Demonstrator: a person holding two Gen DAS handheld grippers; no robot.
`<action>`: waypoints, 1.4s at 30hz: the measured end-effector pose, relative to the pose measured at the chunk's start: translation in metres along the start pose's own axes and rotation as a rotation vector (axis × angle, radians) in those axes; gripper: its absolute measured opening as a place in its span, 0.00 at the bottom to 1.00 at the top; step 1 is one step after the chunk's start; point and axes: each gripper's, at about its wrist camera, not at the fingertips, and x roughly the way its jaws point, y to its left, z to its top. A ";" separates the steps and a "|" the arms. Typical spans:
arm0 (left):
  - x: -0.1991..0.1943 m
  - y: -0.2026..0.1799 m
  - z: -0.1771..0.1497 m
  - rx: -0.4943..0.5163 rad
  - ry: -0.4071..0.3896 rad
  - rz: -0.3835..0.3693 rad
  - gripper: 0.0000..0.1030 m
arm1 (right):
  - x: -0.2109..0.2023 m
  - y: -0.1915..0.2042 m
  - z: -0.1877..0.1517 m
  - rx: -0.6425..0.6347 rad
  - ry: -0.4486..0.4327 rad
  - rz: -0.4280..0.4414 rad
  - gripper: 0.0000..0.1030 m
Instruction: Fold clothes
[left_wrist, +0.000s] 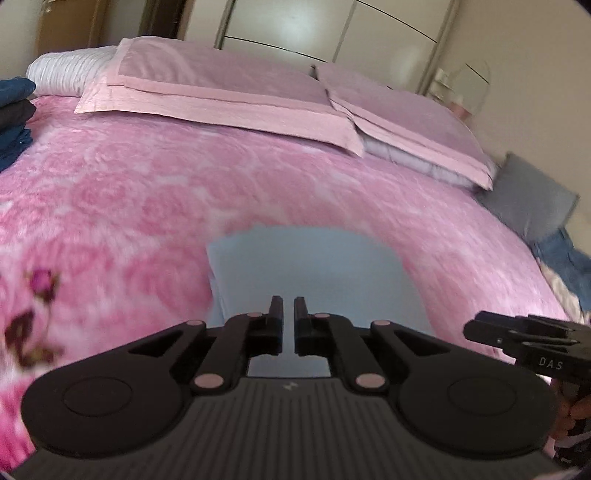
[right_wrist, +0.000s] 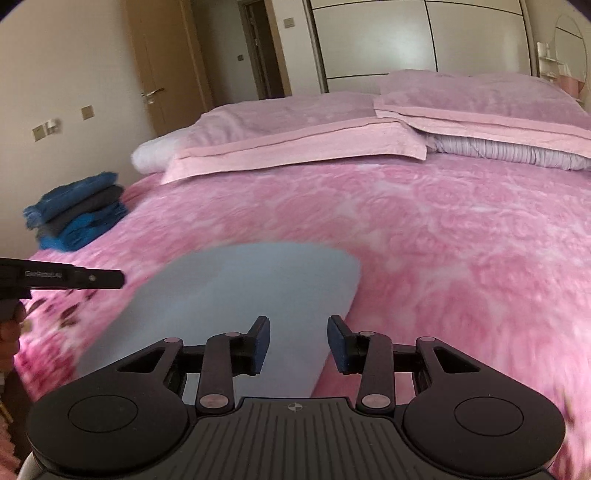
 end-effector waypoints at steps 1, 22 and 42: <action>0.002 -0.002 -0.010 -0.008 0.020 0.013 0.03 | -0.007 0.005 -0.006 -0.003 0.003 0.000 0.38; -0.069 -0.070 -0.089 0.011 0.096 0.241 0.24 | -0.105 0.062 -0.065 0.054 0.024 -0.107 0.48; -0.165 -0.124 -0.114 0.151 -0.032 0.261 0.46 | -0.184 0.104 -0.095 0.037 -0.013 -0.153 0.68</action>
